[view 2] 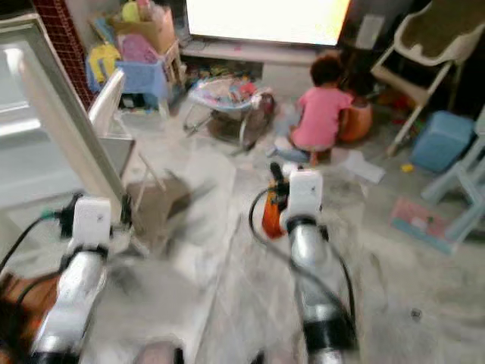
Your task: Restocking fridge
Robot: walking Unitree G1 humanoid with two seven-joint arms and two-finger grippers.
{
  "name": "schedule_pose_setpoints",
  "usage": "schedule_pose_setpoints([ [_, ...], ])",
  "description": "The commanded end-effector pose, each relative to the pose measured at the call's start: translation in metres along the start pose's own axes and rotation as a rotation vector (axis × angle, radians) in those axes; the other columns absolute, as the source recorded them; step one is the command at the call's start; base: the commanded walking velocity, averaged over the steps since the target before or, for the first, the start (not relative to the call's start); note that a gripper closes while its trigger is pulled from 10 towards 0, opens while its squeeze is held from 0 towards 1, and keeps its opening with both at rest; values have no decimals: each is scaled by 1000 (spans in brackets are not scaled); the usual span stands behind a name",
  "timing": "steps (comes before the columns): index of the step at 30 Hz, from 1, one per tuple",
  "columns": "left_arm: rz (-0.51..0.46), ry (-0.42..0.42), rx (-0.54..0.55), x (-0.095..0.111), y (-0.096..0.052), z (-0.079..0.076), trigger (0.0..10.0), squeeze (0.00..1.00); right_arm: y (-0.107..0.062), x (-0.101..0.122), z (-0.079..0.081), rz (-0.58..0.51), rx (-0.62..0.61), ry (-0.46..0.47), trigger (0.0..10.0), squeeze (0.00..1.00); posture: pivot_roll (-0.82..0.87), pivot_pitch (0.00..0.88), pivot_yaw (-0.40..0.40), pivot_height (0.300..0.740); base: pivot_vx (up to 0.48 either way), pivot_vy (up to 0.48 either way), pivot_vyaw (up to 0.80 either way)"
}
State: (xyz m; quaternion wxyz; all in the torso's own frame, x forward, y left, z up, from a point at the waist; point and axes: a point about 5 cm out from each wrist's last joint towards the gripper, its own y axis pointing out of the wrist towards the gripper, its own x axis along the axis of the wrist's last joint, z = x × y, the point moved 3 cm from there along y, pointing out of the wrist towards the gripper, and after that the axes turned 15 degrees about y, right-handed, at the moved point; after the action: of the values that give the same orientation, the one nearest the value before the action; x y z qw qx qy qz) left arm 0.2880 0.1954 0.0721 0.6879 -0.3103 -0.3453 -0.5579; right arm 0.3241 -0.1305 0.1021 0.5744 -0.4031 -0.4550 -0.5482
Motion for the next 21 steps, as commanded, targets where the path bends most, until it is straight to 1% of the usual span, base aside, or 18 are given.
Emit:
schedule_pose_setpoints([
  [1,-2,19,13,0,1,6,10000,0,5,20,15,-85,64,32,10000,0,114,0,-41,740,-251,0,0],
  [2,4,26,18,-2,1,8,10000,0,7,20,13,-84,57,19,10000,0,118,0,-45,740,-289,0,0],
  [5,-2,22,35,-1,3,11,10000,0,9,20,8,-83,50,25,10000,0,125,0,-50,740,-313,0,0],
  [8,4,20,40,-1,3,12,10000,0,9,20,7,-81,53,24,10000,0,126,0,-51,740,0,0,0],
  [9,1,19,37,0,3,11,10000,0,9,21,8,-81,63,21,10000,0,126,0,-49,740,0,0,0],
  [12,9,17,30,-1,3,11,10000,0,9,22,11,-85,77,29,10000,0,125,0,-40,740,0,0,569],
  [15,23,3,19,-3,2,10,10000,0,11,23,15,-88,87,42,10000,0,121,0,-33,740,0,0,0],
  [19,31,9,10,-5,1,10,10000,0,14,24,19,-91,99,51,10000,0,120,0,-27,740,0,451,0],
  [21,39,-10,26,-4,3,13,10000,0,15,24,21,-94,106,52,10000,0,120,0,-26,740,0,480,0],
])
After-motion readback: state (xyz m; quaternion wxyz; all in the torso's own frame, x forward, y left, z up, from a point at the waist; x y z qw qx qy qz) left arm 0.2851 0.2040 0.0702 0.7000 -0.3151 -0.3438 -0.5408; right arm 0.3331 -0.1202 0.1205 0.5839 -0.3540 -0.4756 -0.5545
